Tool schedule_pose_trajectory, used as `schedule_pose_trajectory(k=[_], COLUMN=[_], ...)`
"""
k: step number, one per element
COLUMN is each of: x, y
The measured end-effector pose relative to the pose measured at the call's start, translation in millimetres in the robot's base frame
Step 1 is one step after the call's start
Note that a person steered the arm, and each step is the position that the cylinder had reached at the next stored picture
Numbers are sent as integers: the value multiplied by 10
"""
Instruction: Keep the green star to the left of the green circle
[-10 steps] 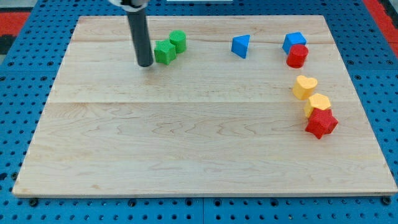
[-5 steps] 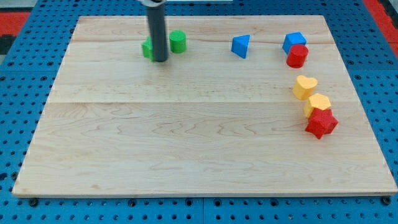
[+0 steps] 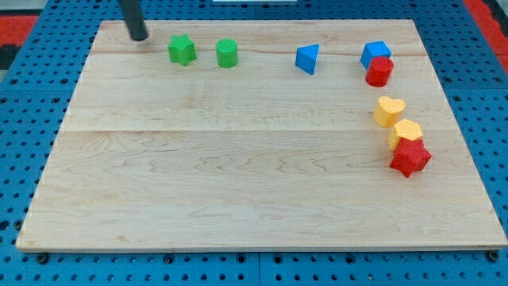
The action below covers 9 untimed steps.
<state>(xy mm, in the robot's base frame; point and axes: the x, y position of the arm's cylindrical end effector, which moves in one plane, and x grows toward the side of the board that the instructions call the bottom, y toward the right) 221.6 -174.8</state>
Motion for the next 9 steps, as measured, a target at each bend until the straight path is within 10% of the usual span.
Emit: schedule_pose_trajectory(k=[5, 9], x=[447, 904], y=[1095, 510])
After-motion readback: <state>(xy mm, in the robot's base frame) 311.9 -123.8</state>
